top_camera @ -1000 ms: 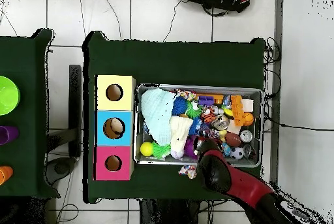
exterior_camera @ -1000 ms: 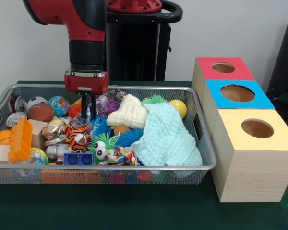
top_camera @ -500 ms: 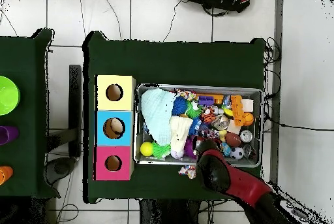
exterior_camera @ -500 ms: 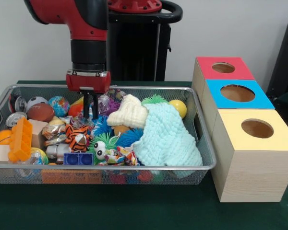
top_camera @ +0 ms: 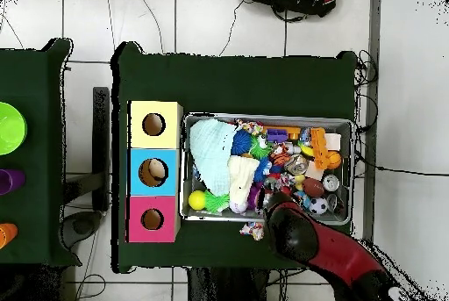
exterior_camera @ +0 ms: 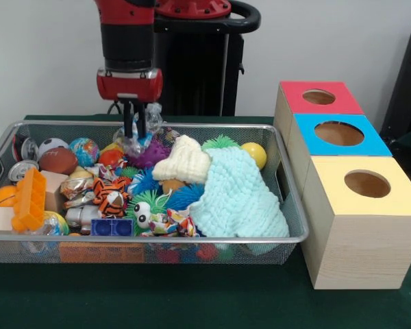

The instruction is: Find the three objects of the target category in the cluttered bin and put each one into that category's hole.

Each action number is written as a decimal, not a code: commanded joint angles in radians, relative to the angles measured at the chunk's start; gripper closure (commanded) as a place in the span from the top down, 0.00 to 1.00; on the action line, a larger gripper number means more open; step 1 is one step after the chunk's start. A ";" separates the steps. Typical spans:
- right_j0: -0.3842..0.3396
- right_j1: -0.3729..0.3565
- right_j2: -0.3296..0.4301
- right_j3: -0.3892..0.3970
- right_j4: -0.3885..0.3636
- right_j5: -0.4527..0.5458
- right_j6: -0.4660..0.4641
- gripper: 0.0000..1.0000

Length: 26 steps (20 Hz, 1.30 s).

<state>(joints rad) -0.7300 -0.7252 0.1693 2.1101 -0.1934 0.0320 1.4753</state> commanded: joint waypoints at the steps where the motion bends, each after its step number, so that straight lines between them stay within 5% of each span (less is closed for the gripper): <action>1: 0.032 -0.234 0.102 0.024 0.103 0.246 0.144 0.00; 11: 0.169 -0.314 0.022 -0.005 0.188 0.318 0.227 0.00; 19: 0.448 -0.438 -0.184 0.024 0.269 0.443 0.401 0.00; 26: 0.636 -0.429 -0.312 0.036 0.299 0.422 0.492 0.00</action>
<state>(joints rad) -0.1433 -1.1393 -0.0350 2.1178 0.0552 0.3595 1.6164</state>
